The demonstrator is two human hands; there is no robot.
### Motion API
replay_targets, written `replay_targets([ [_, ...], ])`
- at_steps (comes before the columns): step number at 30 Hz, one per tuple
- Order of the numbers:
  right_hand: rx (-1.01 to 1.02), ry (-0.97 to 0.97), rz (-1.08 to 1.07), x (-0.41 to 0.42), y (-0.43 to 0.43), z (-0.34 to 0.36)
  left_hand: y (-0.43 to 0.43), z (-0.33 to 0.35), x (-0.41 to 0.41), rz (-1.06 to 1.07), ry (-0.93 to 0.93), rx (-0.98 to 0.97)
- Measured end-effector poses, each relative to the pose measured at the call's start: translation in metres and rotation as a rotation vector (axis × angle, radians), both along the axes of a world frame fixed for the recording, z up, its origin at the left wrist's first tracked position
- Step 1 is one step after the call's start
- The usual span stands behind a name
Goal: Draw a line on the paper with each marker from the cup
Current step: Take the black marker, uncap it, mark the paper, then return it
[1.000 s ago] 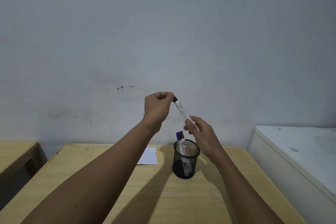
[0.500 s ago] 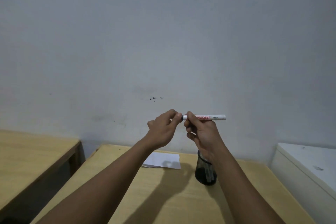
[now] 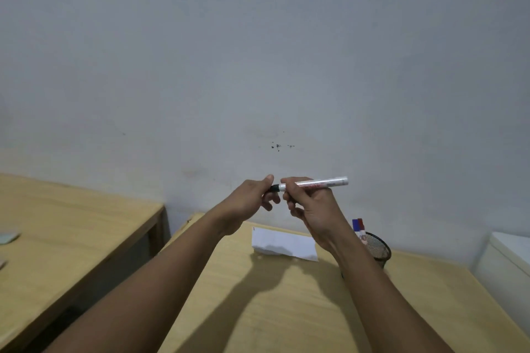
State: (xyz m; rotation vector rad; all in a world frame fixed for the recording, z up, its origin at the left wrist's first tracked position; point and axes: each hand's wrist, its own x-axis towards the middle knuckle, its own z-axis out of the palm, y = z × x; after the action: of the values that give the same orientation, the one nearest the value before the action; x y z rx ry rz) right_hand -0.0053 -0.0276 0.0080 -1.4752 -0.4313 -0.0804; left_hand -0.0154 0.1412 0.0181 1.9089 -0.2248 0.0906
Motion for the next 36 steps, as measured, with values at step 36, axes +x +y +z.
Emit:
replay_targets([
  [36,-0.068,0.194,-0.208,0.118,0.037,-0.144,0.067,-0.15,0.112,0.469,-0.065,0.568],
])
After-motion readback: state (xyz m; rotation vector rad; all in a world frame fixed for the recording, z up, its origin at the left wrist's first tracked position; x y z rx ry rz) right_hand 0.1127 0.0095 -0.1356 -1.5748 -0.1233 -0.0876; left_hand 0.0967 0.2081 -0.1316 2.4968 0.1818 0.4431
